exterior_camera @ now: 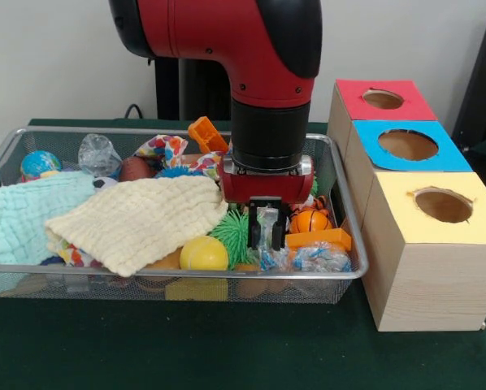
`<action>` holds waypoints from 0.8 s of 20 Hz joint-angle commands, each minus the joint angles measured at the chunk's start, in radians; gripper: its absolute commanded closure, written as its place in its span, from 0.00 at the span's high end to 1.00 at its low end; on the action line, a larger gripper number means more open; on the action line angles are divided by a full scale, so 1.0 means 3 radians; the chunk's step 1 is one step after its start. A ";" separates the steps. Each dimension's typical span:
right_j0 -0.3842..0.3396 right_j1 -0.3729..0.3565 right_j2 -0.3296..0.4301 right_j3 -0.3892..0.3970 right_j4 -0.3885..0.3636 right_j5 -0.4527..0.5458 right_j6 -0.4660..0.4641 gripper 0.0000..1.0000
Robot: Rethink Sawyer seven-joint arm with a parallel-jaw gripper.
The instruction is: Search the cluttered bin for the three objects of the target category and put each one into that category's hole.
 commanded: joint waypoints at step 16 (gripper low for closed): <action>0.0179 -0.0573 -0.0009 0.0472 -0.0048 0.0655 0.0318 0.00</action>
